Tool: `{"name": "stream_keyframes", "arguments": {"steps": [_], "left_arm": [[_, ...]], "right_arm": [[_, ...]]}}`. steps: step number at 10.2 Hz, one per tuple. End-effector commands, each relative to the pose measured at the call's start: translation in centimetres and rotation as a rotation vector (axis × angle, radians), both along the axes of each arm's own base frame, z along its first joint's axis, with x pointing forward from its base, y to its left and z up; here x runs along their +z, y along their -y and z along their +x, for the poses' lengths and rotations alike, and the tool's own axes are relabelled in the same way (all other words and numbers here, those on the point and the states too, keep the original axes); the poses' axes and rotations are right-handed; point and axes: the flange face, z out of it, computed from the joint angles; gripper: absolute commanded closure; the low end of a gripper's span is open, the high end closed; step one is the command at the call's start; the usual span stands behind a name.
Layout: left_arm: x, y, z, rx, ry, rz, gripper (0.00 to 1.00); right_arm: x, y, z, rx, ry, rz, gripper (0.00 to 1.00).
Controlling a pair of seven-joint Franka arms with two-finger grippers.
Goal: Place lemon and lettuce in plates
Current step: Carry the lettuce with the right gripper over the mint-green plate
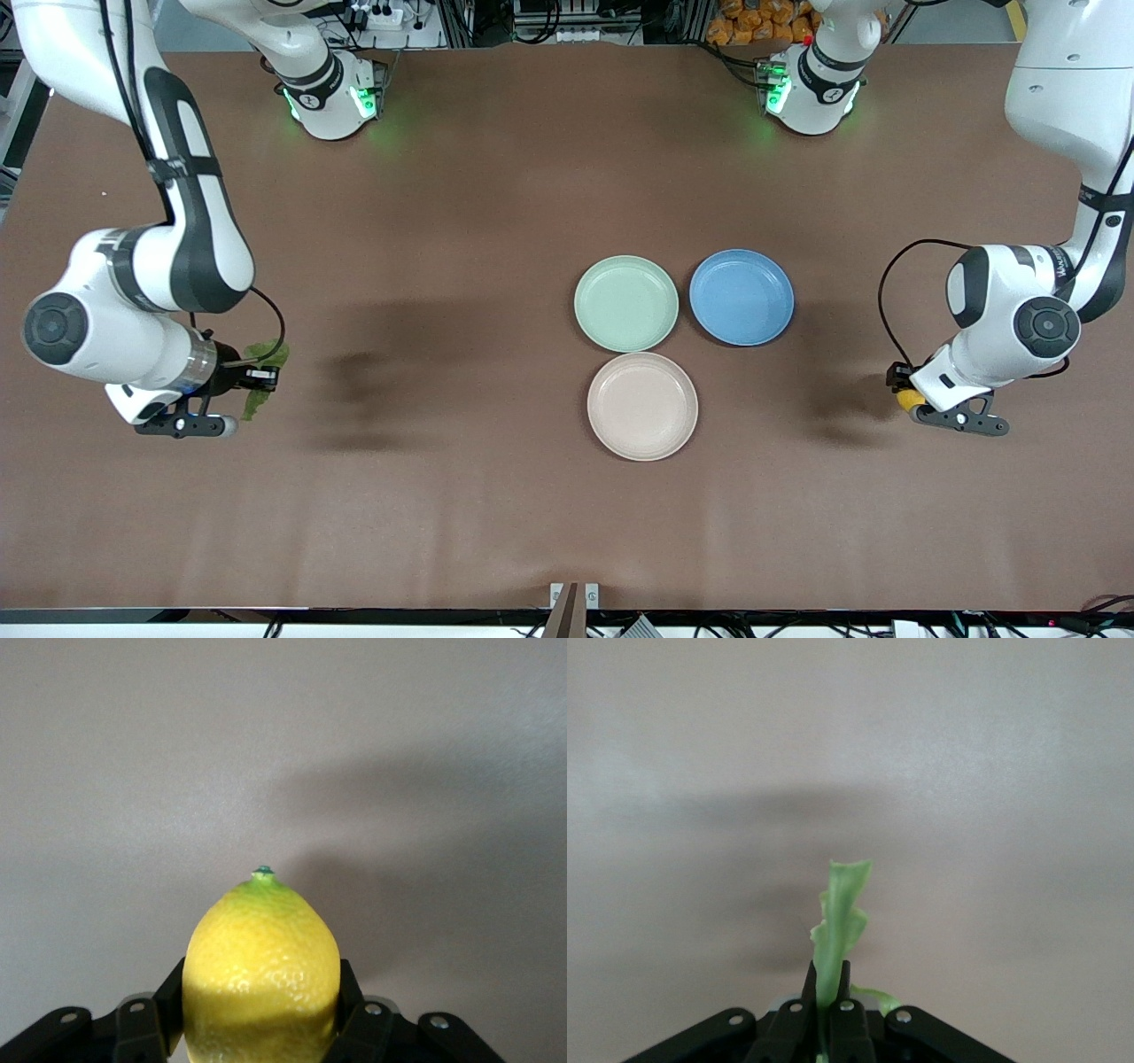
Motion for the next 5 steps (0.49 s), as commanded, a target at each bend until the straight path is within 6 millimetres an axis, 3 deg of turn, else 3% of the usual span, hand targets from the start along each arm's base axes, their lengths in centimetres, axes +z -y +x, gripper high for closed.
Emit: {"name": "stream_keyframes", "arguments": {"steps": [1, 5], "left_arm": [[1.3, 0.5, 0.1, 0.039, 0.012, -0.033, 1.00], [2.1, 1.9, 0.8, 0.092, 0.037, -0.051, 1.00]], "right_arm": [[2.6, -2.8, 0.5, -0.055, -0.010, 0.015, 1.00], [3.4, -11.5, -0.8, -0.127, -0.025, 0.007, 1.00]]}}
